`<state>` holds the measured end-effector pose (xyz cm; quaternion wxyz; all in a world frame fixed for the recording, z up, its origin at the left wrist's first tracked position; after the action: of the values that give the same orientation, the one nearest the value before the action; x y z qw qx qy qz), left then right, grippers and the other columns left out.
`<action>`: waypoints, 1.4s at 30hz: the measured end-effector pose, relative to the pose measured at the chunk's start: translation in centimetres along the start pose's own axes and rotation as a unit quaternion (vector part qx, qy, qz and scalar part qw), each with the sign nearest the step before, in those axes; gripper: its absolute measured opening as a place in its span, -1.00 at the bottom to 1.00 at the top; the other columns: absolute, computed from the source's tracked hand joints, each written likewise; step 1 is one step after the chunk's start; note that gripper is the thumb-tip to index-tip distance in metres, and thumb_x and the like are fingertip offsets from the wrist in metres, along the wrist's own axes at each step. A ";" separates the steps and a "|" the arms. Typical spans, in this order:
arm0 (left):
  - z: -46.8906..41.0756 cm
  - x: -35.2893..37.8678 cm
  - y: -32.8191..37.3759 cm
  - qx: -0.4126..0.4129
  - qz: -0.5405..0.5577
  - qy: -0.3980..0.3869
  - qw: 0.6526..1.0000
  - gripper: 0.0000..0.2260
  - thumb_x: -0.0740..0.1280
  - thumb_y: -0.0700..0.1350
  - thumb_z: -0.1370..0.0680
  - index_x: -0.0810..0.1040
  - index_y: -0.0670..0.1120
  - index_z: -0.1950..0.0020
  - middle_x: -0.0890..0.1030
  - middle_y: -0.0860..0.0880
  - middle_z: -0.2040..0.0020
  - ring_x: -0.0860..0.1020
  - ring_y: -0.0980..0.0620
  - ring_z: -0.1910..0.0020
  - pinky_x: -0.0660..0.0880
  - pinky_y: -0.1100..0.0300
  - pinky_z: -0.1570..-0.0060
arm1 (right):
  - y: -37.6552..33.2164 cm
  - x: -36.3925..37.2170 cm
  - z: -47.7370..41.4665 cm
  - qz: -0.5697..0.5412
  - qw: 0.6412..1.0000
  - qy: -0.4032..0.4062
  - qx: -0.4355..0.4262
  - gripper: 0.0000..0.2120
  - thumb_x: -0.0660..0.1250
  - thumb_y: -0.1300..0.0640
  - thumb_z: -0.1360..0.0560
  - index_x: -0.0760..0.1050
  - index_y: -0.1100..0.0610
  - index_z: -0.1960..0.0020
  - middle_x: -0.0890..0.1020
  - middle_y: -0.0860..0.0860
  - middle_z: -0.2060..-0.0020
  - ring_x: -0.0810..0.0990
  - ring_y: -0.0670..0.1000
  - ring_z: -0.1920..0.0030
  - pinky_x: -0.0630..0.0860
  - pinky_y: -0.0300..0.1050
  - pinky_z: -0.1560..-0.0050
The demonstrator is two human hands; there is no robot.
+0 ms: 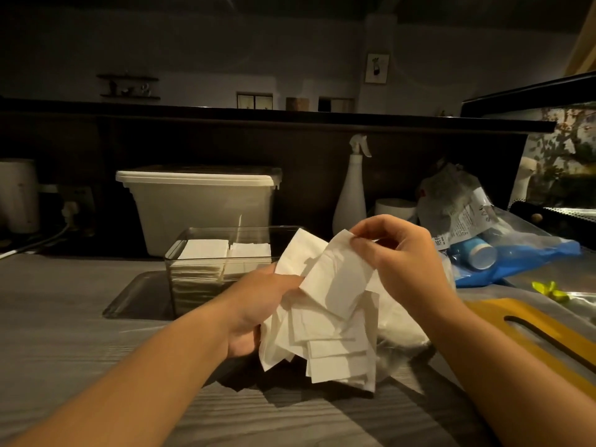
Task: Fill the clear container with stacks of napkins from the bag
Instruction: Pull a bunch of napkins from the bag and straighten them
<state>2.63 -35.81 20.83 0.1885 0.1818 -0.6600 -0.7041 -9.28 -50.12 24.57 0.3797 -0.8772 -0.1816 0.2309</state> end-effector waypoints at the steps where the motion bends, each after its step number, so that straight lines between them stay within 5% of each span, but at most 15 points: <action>1: 0.0 -0.1 -0.1 0.004 -0.005 0.006 1.000 -0.80 0.39 -0.09 -0.56 0.60 0.00 -0.18 0.73 -0.08 0.04 0.70 -0.12 0.04 0.62 -0.03 0.07 | 0.0 -0.1 -0.1 -0.055 0.998 -0.016 0.027 -0.84 0.42 0.28 -0.52 0.65 0.04 0.13 0.68 -0.10 0.25 0.65 -0.11 0.15 0.61 -0.26 0.17; 5: 0.1 0.2 0.1 0.042 -0.042 -0.010 0.998 -0.73 0.36 0.06 -0.55 0.56 0.13 -0.25 0.71 0.01 -0.05 0.65 -0.10 -0.08 0.56 -0.09 -0.11 | -0.9 -0.1 -0.1 -0.221 0.968 -0.093 0.080 -0.87 0.41 0.32 -0.49 0.66 0.11 0.14 0.70 0.01 0.20 0.68 -0.02 0.16 0.66 -0.15 0.07; 12: 0.1 1.1 0.2 0.069 -0.101 -0.060 0.991 -0.68 0.38 -0.15 -0.57 0.50 0.29 -0.15 0.69 0.09 0.01 0.66 0.01 -0.05 0.62 0.03 -0.06 | 0.9 2.0 0.4 -0.147 0.984 -0.002 0.106 -0.95 0.46 0.17 -0.51 0.67 0.04 0.10 0.70 0.00 0.14 0.66 -0.03 0.11 0.54 -0.30 0.22; 17: 0.2 1.2 0.2 0.070 -0.106 -0.073 0.989 -0.65 0.33 -0.14 -0.60 0.42 0.36 -0.11 0.65 0.14 -0.01 0.64 0.08 -0.04 0.61 0.15 0.00 | 1.4 1.9 0.3 -0.163 0.971 -0.018 0.176 -0.97 0.42 0.11 -0.54 0.63 0.04 0.03 0.67 -0.05 0.09 0.63 -0.03 0.05 0.53 -0.24 0.16; 23: 0.0 1.1 -0.1 0.052 -0.088 -0.078 0.992 -0.67 0.34 -0.16 -0.59 0.46 0.29 -0.14 0.69 0.17 0.13 0.68 0.16 0.12 0.60 0.27 0.21 | 1.3 2.0 0.3 -0.143 0.979 -0.011 0.143 -0.97 0.45 0.11 -0.52 0.63 0.02 0.05 0.67 -0.08 0.12 0.64 -0.06 0.06 0.53 -0.27 0.17; 27: -0.1 1.1 -0.5 0.018 -0.026 -0.057 0.998 -0.74 0.32 -0.18 -0.60 0.54 0.10 -0.23 0.73 0.03 0.10 0.71 0.02 0.09 0.59 0.13 0.15 | 1.7 1.9 0.3 -0.132 0.985 0.019 0.107 -0.97 0.46 0.11 -0.52 0.64 -0.01 0.06 0.68 -0.11 0.15 0.65 -0.06 0.06 0.55 -0.25 0.12; 31: 0.2 1.7 -0.9 0.011 -0.034 -0.087 0.996 -0.53 0.52 -0.22 -0.39 0.52 -0.02 -0.26 0.72 -0.05 0.00 0.70 -0.04 0.00 0.64 0.03 0.03 | 1.7 1.7 0.1 -0.106 0.991 0.049 0.068 -0.93 0.42 0.13 -0.54 0.61 -0.04 0.06 0.66 -0.15 0.17 0.64 -0.07 0.06 0.61 -0.23 0.10; 34: 0.4 1.6 -0.6 0.040 -0.043 -0.073 0.996 -0.46 0.52 -0.35 -0.38 0.50 -0.01 -0.28 0.71 -0.09 -0.06 0.68 -0.08 -0.06 0.62 -0.11 -0.07 | 1.5 0.5 -0.3 -0.121 0.987 0.092 0.052 -0.89 0.39 0.19 -0.56 0.60 -0.02 0.06 0.65 -0.13 0.18 0.65 -0.04 0.06 0.66 -0.08 0.00; 37: 0.5 0.4 0.8 0.090 -0.035 -0.024 0.995 -0.43 0.52 -0.37 -0.35 0.50 0.13 -0.21 0.72 -0.04 0.00 0.70 -0.06 0.00 0.66 -0.06 0.05 | 0.7 -1.4 -0.9 -0.186 0.972 0.130 0.063 -0.88 0.37 0.26 -0.55 0.60 0.05 0.06 0.66 -0.06 0.16 0.65 0.01 0.07 0.67 -0.01 0.01; 39: 0.6 -0.2 1.7 0.105 0.001 -0.013 0.994 -0.42 0.52 -0.33 -0.31 0.49 0.09 -0.23 0.73 -0.04 0.03 0.71 -0.06 0.04 0.66 0.01 0.14 | -0.2 -2.4 -1.3 -0.265 0.956 0.100 0.075 -0.89 0.37 0.30 -0.53 0.60 0.11 0.07 0.66 -0.03 0.19 0.65 0.00 0.15 0.66 -0.11 0.19; 42: 0.5 -1.2 2.1 0.121 0.004 0.022 0.992 -0.39 0.54 -0.26 -0.25 0.48 0.11 -0.23 0.72 0.02 0.05 0.70 -0.01 0.07 0.65 0.07 0.19 | -1.7 -2.1 -1.0 -0.315 0.945 -0.054 0.066 -0.91 0.41 0.27 -0.41 0.59 0.15 0.10 0.65 0.05 0.21 0.63 0.04 0.22 0.61 -0.16 0.30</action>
<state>3.45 -34.96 22.91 0.1825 0.2158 -0.7366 -0.6145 -10.72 -50.70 27.01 0.4798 -0.7342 -0.4535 0.1584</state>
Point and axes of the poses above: each hand's wrist, its own z-axis away from the middle knuckle, its own x-axis out of the palm, y = z × x, the point moved 3 cm from there along -z, towards the middle knuckle
